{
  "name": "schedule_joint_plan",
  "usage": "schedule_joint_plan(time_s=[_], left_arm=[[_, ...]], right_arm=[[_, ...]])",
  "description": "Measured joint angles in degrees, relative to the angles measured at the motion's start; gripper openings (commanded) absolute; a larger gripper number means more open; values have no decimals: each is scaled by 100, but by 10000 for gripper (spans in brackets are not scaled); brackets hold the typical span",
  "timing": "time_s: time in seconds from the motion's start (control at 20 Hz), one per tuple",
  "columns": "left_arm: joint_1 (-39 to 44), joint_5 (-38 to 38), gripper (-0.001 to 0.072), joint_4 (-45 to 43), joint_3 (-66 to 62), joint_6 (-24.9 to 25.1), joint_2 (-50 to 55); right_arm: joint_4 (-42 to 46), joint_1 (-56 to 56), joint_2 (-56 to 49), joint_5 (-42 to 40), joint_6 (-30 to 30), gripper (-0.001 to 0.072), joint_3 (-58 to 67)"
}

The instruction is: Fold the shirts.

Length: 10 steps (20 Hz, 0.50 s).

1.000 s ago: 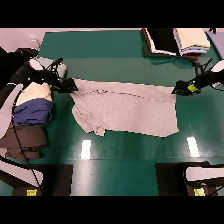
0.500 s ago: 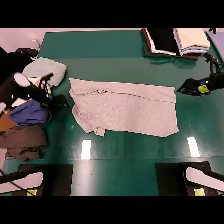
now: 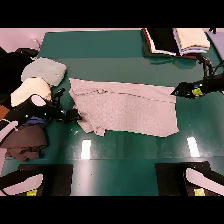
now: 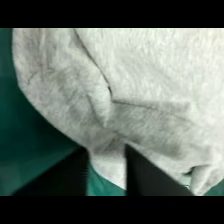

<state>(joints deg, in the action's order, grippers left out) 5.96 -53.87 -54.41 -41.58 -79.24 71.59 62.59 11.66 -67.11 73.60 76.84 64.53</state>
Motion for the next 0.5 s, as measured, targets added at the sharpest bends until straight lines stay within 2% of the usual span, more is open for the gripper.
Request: schedule_joint_plan(time_s=[0.2,0.35,0.4,0.5], left_arm=[[118,-52,18,-52,-122,-81,-59],[144,-275,19,-330,-326,-109,-413],[153,-350,19,-404,-363,-120,-564],[155,-509,20,-511,-413,-125,-835]], right_arm=[[35,87,72,133,0,383,-205],[96,560,348,273,0,396,-909],[168,772,457,323,0,485,-1202],[289,1257,680,483,0,495,-1849]])
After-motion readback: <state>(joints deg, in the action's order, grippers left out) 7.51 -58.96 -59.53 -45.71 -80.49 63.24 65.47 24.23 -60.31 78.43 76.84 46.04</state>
